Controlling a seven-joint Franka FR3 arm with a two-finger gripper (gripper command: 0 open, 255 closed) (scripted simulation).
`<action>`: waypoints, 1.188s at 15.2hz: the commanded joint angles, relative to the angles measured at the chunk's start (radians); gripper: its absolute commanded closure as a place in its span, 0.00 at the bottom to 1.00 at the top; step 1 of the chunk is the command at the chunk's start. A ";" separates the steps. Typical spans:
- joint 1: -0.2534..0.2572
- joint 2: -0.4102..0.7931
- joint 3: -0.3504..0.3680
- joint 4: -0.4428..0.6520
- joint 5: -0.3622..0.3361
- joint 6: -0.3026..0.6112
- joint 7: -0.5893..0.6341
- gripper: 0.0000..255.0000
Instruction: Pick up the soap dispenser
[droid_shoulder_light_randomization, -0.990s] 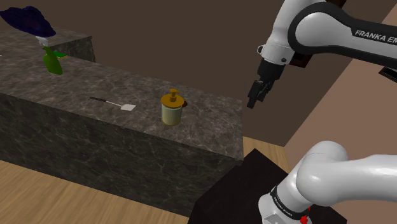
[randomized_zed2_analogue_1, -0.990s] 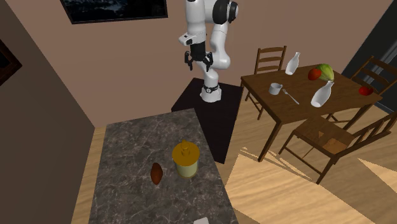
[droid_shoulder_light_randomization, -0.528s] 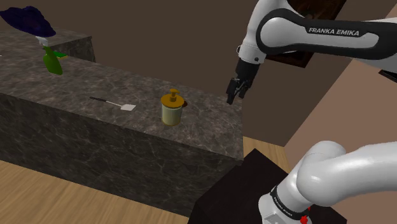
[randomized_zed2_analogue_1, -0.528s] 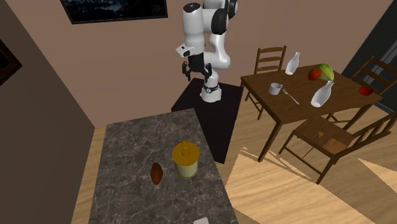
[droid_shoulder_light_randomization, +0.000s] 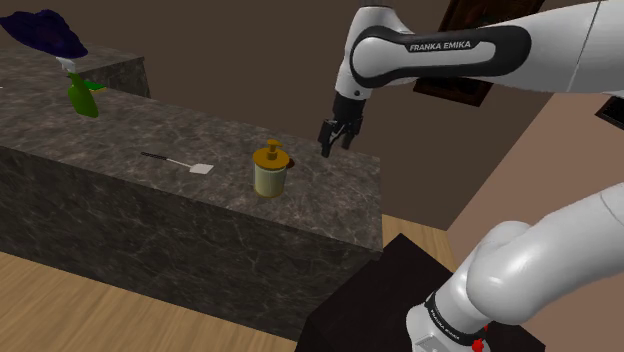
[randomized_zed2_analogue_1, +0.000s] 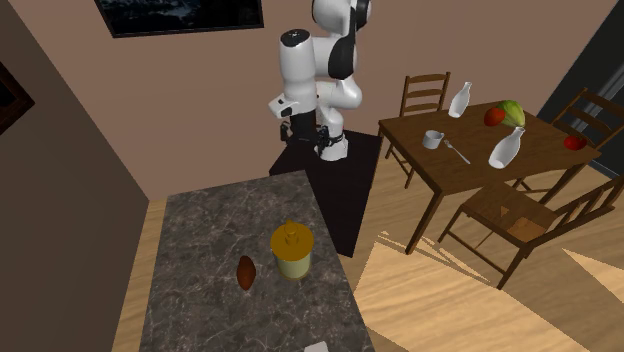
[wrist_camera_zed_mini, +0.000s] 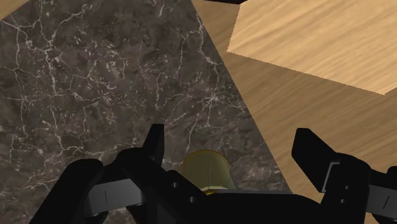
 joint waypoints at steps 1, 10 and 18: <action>0.001 0.084 0.004 0.060 0.000 0.027 0.006 0.00; 0.014 0.434 0.019 0.378 -0.008 0.075 0.046 0.00; 0.029 0.751 0.022 0.757 -0.023 0.025 0.078 0.00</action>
